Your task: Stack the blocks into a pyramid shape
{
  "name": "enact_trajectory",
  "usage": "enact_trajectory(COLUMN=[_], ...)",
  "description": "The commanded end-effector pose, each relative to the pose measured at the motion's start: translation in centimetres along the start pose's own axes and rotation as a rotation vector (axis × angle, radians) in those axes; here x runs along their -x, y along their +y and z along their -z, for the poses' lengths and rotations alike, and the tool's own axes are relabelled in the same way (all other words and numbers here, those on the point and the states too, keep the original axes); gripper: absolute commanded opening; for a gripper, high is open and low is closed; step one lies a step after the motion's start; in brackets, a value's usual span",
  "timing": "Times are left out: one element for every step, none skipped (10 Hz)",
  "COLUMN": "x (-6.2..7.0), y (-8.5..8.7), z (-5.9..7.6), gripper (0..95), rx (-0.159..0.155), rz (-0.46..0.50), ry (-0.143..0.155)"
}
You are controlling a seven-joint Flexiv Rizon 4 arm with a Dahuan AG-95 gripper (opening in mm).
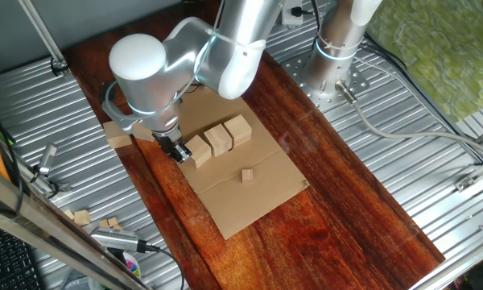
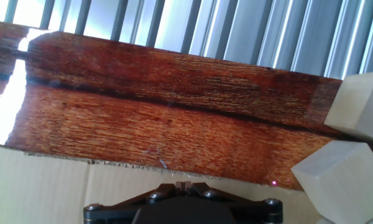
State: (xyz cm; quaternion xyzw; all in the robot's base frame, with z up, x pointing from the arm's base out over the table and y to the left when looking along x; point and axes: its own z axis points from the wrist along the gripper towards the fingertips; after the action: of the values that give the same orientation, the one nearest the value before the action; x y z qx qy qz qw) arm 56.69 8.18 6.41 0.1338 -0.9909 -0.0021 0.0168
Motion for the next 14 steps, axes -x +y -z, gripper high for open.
enact_trajectory(x=[-0.2, -0.2, -0.2, -0.3, -0.5, -0.8, -1.1, -1.2, -1.3, -1.4, -1.5, -1.6, -1.8, -2.0], y=[-0.2, -0.3, -0.3, -0.3, -0.4, -0.5, -0.5, -0.6, -0.6, -0.6, -0.6, -0.6, -0.7, -0.7], z=[-0.5, -0.8, -0.9, -1.0, -1.1, -1.4, -1.6, -1.7, -1.8, -1.8, -1.9, -1.9, -2.1, -2.2], gripper=[0.0, 0.0, 0.0, 0.0, 0.0, 0.0, 0.0, 0.0, 0.0, 0.0, 0.0, 0.0, 0.0, 0.0], rx=[0.001, 0.0, 0.001, 0.002, 0.001, 0.0, 0.0, 0.0, 0.0, 0.0, 0.004, 0.003, 0.004, 0.005], rz=[0.004, 0.006, 0.005, 0.003, 0.004, 0.008, 0.011, 0.011, 0.011, 0.01, 0.006, 0.007, 0.008, 0.009], ry=[-0.016, -0.019, -0.021, -0.02, -0.022, -0.028, -0.031, -0.031, -0.03, -0.029, -0.028, -0.027, -0.027, -0.028])
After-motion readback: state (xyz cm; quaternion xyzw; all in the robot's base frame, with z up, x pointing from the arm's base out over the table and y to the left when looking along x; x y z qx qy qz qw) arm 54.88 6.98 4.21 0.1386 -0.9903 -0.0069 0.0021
